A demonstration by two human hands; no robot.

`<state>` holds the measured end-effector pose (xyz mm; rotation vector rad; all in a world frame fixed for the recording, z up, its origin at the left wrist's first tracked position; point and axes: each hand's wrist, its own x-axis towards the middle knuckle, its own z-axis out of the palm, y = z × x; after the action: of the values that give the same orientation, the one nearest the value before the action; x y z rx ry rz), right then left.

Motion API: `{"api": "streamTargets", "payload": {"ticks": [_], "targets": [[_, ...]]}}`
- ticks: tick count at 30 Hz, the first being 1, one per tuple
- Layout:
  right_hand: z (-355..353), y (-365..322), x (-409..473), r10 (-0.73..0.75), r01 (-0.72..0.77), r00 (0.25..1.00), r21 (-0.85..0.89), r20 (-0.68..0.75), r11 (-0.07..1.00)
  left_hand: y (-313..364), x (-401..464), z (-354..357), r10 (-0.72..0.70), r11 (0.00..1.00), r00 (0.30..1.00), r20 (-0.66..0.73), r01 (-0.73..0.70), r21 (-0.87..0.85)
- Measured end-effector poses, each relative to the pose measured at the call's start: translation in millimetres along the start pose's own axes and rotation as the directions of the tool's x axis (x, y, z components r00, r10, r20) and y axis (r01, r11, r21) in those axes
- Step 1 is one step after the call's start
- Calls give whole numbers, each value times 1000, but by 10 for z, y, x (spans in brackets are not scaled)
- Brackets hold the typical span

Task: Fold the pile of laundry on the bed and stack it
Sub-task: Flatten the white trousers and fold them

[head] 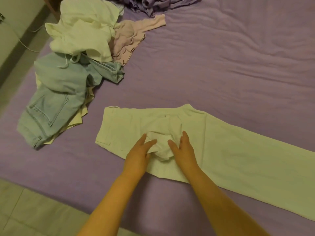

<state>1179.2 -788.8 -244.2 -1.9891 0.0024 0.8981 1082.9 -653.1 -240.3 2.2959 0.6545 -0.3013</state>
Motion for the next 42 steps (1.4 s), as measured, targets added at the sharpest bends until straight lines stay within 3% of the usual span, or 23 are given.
{"api": "streamTargets", "payload": {"ticks": [5, 10, 12, 17, 21, 23, 25, 29, 33, 35, 38, 40, 42], "targets": [[-277, -324, -130, -47, 84, 994, 409, -101, 909, 447, -57, -316, 162, 934, 986, -37, -165, -316], [-855, -690, -518, -168, 197, 980, 567, -104, 800, 1125, -118, -455, 210, 904, 976, 56, -173, -391], [-1127, -781, -700, -196, 248, 969, 564, -151, 788, 1432, -160, -471, 249, 886, 966, 73, -196, -420], [-1886, -839, -1111, -177, 310, 920, 374, -348, 874, 2157, -277, -389, 415, 862, 896, 161, -330, -385], [-2588, -704, -1473, -286, 372, 893, 214, -346, 903, 2811, -361, -333, 456, 827, 878, 142, -359, -433], [-2906, -619, -1675, -352, 400, 887, 116, -298, 909, 3196, -350, -324, 420, 801, 907, 44, -347, -487], [-3169, -533, -1860, -397, 419, 883, 44, -249, 907, 3624, -317, -325, 324, 781, 945, 43, -242, -575], [-3536, -355, -2143, -399, 380, 904, -136, -156, 915, 4426, -206, -240, 166, 852, 953, 254, -9, -523], [-3711, -189, -2246, -389, 337, 912, -302, -131, 892, 4911, -165, -34, 28, 879, 895, 446, 191, -437], [-3753, -115, -2281, -391, 338, 913, -325, -114, 883, 5026, -158, 81, -23, 952, 885, 465, 161, -260], [-3774, -34, -2321, -395, 351, 915, -314, -85, 882, 5140, -178, 150, -106, 982, 826, 553, 176, -74], [-3767, -24, -2338, -404, 369, 910, -259, -95, 892, 5177, -175, 130, -121, 985, 817, 564, 169, -34], [-3746, -39, -2341, -433, 410, 889, -158, -151, 898, 5154, -141, 91, -92, 976, 823, 561, 185, -112]]}}
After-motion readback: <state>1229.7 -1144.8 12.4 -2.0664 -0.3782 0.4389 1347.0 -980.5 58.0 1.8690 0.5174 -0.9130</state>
